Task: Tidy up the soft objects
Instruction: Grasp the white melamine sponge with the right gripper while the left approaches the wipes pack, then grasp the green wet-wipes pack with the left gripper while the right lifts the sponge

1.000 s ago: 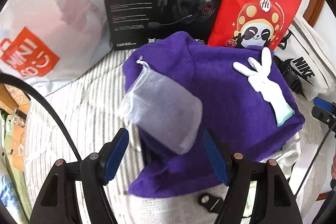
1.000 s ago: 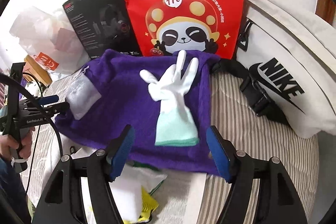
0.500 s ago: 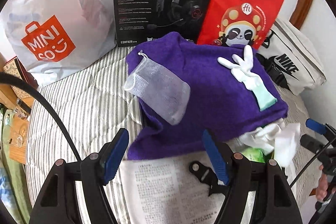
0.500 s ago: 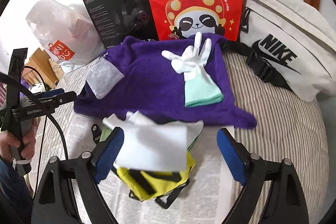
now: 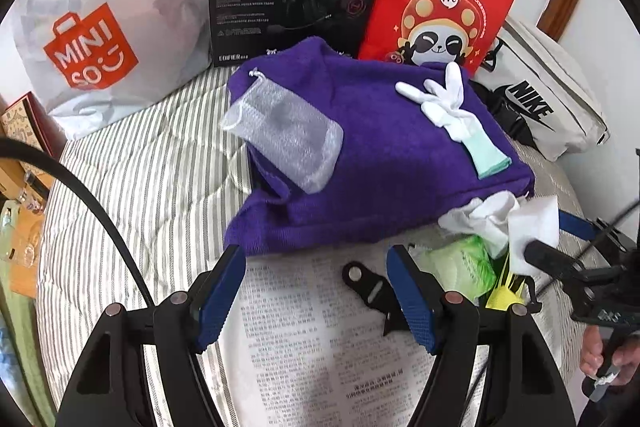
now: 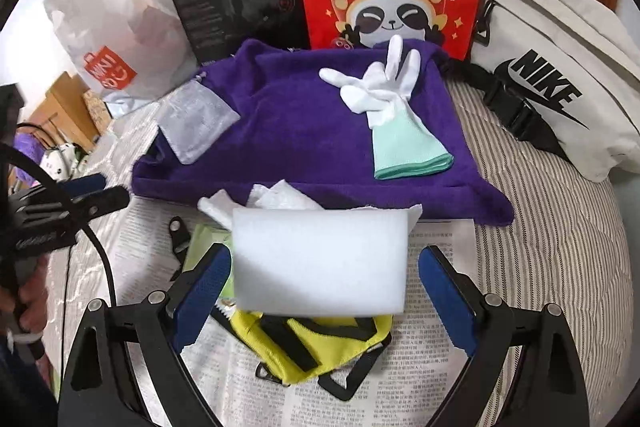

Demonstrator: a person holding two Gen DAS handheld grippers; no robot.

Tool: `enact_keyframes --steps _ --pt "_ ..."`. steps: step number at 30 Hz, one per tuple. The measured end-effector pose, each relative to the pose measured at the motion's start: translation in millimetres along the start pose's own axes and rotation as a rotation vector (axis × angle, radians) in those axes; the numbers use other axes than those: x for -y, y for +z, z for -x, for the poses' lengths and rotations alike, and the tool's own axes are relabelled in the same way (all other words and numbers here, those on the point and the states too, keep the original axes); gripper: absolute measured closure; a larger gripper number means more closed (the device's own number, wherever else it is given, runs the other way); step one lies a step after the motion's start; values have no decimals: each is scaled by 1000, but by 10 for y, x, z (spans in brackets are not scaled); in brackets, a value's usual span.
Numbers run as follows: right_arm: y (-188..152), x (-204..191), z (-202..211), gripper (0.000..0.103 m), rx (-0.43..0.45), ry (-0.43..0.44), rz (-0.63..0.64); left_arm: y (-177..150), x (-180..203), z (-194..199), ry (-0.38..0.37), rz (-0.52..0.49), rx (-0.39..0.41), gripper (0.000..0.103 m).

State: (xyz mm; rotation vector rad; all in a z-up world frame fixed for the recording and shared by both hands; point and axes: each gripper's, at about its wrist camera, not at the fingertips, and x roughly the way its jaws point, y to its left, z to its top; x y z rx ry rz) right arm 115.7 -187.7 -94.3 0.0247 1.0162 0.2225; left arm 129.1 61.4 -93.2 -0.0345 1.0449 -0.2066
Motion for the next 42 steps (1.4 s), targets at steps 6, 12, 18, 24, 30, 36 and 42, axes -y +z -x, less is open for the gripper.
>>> enact_keyframes --steps 6,12,18,24,30,36,42 --pt "-2 118 -27 22 11 78 -57 -130 27 -36 0 3 -20 31" --pt "-9 230 210 22 62 67 -49 -235 94 -115 -14 -6 -40 31" --pt "-60 500 350 22 68 38 -84 -278 316 -181 -52 -53 -59 31" --pt "-148 730 432 22 65 18 -121 -291 624 -273 -134 -171 -46 22" --pt "-216 867 396 22 40 15 -149 -312 788 -421 -164 -279 -53 19" --pt "-221 860 287 22 7 16 -143 -260 908 -566 -187 -380 -72 16" --pt "-190 863 236 22 -1 16 -133 -253 1085 -731 -178 -446 -72 16"
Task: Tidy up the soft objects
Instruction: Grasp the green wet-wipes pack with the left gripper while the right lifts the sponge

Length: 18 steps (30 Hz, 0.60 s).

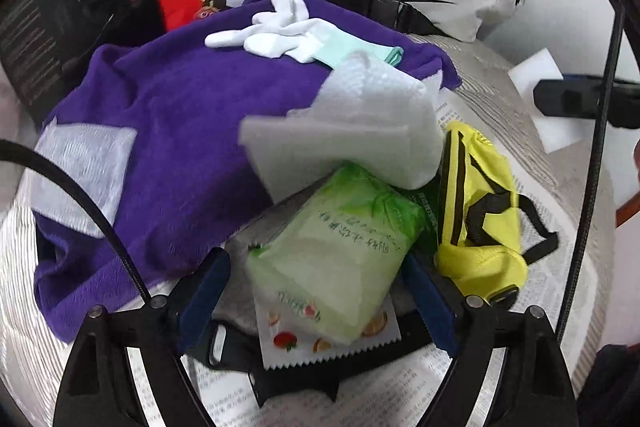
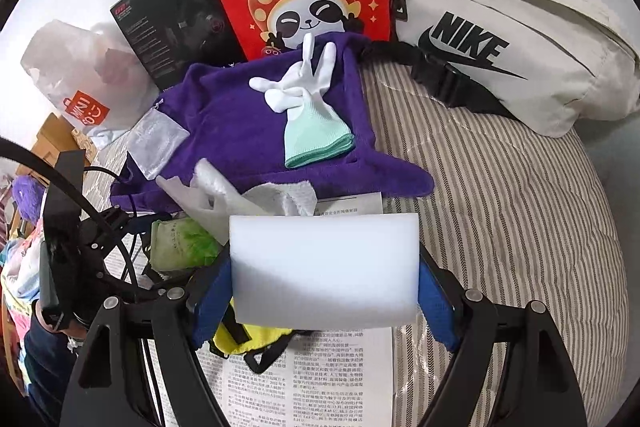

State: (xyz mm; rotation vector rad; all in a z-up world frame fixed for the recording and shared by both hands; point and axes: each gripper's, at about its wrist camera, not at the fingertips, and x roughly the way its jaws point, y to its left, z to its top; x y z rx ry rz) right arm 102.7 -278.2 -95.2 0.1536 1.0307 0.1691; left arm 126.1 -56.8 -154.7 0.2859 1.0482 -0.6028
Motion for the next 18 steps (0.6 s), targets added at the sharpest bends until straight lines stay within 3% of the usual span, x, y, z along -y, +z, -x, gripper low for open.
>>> enact_keyframes --steps 2,4,10,18 --pt "9 19 -20 22 -3 -2 -4 4 40 -18 18 -19 7 20" --pt "12 35 -33 22 -6 0 -6 7 62 -15 30 -26 24 32" --pt "-9 52 -64 22 -14 4 -11 23 4 65 -14 14 75 34" --pt "-58 -36 -77 22 -18 28 11 -117 -53 339 11 42 109 35"
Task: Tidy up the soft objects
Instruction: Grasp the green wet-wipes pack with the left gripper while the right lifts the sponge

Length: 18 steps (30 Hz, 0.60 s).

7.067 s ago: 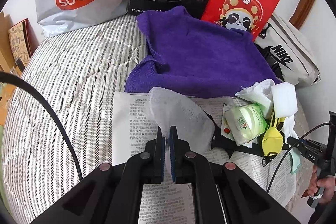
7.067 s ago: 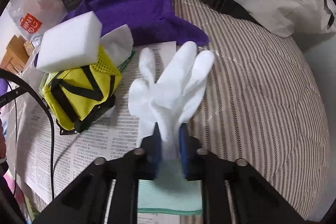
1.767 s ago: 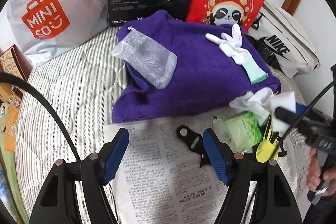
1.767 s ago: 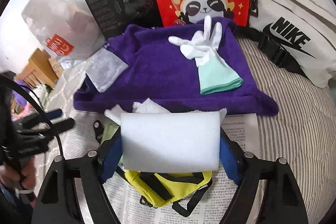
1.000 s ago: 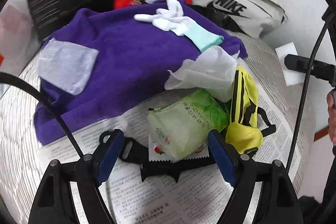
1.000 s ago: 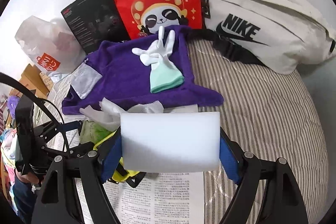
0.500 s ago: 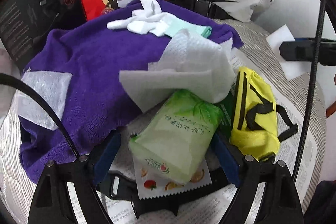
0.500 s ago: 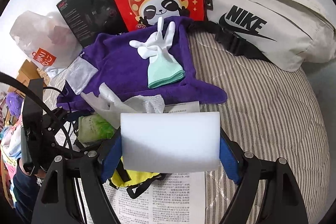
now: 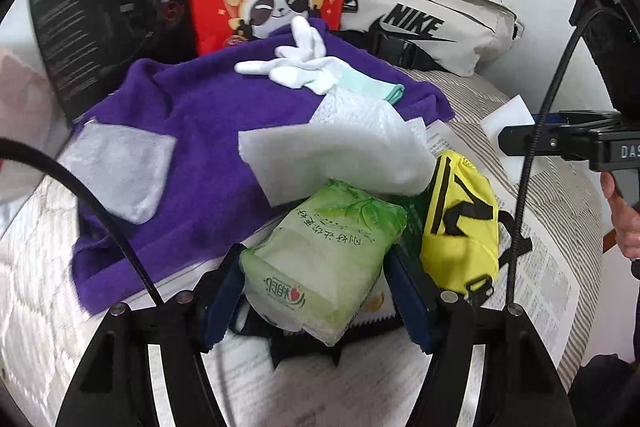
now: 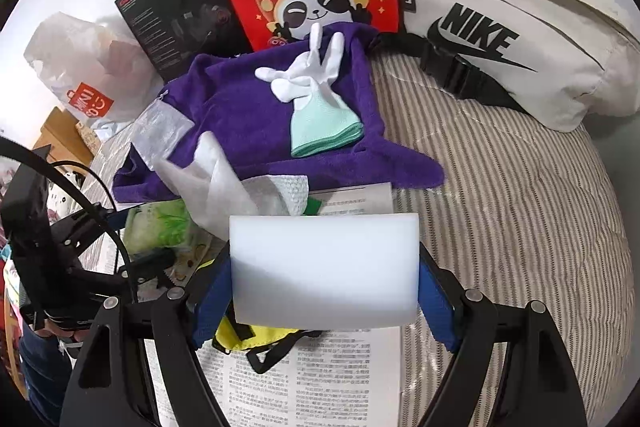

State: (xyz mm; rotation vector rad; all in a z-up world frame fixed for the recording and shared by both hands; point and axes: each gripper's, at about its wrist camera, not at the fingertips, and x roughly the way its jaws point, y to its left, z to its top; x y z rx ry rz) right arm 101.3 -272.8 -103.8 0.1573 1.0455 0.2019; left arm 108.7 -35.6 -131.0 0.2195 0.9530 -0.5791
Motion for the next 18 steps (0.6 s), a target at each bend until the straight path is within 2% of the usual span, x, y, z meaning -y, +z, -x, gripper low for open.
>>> enact_keyframes --steps 7,18 --pt "-23 -154 14 22 1 24 38 -143 -89 322 19 60 26 35" --pt "-56 -394 55 22 6 58 90 -515 -151 556 74 105 -18 35"
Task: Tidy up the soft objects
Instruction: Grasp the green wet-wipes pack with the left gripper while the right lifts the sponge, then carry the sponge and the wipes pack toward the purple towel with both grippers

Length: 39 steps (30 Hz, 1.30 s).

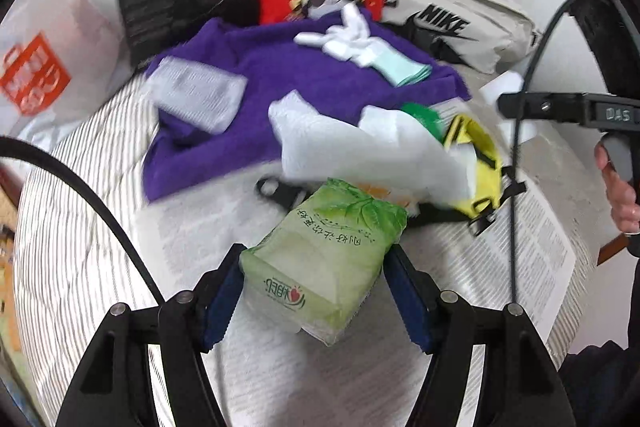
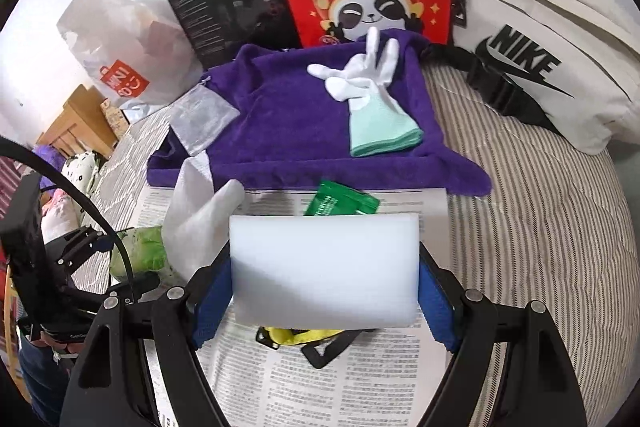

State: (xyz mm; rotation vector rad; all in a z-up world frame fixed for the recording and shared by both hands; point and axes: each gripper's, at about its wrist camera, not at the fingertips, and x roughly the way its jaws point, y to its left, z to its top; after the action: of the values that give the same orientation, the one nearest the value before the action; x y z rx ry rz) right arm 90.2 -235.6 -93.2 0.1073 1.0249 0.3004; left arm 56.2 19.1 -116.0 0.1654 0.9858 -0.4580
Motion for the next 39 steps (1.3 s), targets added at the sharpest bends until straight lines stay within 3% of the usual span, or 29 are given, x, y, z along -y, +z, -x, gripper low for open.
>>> enact_keyframes --steps 9,18,23,31,39 --pt "-16 -196 -18 22 -4 36 36 -212 -254 69 36 96 -26 35" --pt "-162 -653 -314 22 -56 178 110 -354 -198 -43 16 128 -77 35" --pt "-243 -807 -520 22 -61 76 185 -399 -242 9 18 144 -72 35" --pt "-168 -699 -468 22 -62 91 142 -529 -572 173 81 214 -54 35" --pt "-30 -628 -336 22 -34 64 137 -337 -618 209 92 214 -12 35"
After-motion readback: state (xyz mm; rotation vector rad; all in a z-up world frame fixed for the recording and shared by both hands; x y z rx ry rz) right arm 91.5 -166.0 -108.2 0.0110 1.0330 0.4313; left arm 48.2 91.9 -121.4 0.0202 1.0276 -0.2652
